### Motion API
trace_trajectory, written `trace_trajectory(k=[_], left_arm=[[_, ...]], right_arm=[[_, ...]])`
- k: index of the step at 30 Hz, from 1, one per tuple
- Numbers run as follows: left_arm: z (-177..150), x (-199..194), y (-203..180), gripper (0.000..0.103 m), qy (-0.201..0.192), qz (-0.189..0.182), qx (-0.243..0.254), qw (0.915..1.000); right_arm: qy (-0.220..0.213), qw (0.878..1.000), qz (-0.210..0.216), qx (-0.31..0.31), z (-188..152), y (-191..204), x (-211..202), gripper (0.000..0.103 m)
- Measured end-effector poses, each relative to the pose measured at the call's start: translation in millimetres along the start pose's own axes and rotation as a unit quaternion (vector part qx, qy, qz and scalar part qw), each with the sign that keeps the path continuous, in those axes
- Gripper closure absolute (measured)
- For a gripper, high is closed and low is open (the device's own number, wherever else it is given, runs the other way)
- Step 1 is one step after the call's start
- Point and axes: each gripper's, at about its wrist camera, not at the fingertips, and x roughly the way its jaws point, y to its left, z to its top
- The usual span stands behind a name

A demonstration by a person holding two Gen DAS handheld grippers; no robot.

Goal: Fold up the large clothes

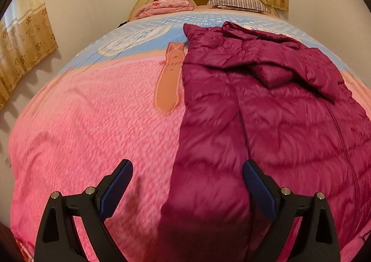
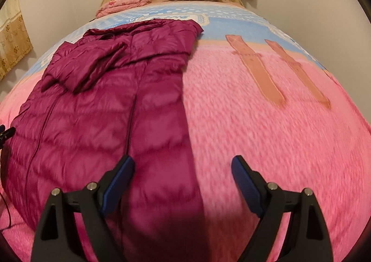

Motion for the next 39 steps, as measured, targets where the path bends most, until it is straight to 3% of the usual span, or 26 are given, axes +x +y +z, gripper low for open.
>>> trace_trajectory(k=[11, 13, 16, 17, 19, 23, 24, 25, 26, 28, 34, 39], left_arm=[[-48.1, -27.6, 2.4, 0.007, -0.003, -0.029, 0.008, 0.9995], [-54.5, -30.5, 4.0, 0.007, -0.003, -0.035, 0.007, 0.9994], [-59.7, -34.4, 6.1, 0.009, -0.003, -0.042, 0.005, 0.9991], [-60.7, -36.0, 5.5, 0.013, -0.005, -0.047, 0.008, 0.9989], [-63.2, -37.9, 1.5, 0.032, -0.002, -0.06, 0.018, 0.9981], [-66.0, -37.4, -8.1, 0.043, 0.005, -0.073, 0.034, 0.9967], [-65.9, -37.6, -7.9, 0.056, 0.005, -0.079, 0.034, 0.9963], [-65.7, -38.2, -7.5, 0.075, 0.007, -0.087, 0.034, 0.9956], [-65.5, -39.2, -7.2, 0.083, 0.007, -0.089, 0.035, 0.9953], [-65.3, -44.0, -7.2, 0.098, 0.001, -0.099, 0.039, 0.9944], [-47.9, -90.5, 3.9, 0.101, -0.064, -0.109, 0.047, 0.9909], [-35.3, -146.2, 19.9, 0.101, -0.125, -0.129, 0.047, 0.9825]], right_arm=[[-0.002, 1.0, 0.003, 0.019, -42.1, -3.3, -27.4, 0.015], [-0.001, 1.0, 0.004, 0.02, -49.6, -4.8, -32.0, 0.017], [0.003, 1.0, 0.01, 0.023, -62.0, -7.2, -40.7, 0.028], [0.004, 1.0, 0.012, 0.023, -63.5, -7.5, -42.0, 0.033], [0.006, 0.999, 0.021, 0.024, -68.8, -8.4, -45.7, 0.041], [0.004, 0.999, 0.035, 0.024, -72.2, -6.5, -45.6, 0.056], [0.003, 0.999, 0.038, 0.025, -72.7, -5.3, -45.4, 0.066], [0.002, 0.999, 0.044, 0.025, -72.4, -4.0, -45.4, 0.074], [0.0, 0.998, 0.056, 0.023, -72.0, -2.6, -46.2, 0.087], [-0.002, 0.997, 0.072, 0.025, -71.9, 0.1, -49.0, 0.093], [-0.06, 0.993, 0.093, 0.032, -61.2, -1.9, -90.2, 0.096], [-0.115, 0.988, 0.101, 0.019, -47.9, 1.1, -141.4, 0.097]])
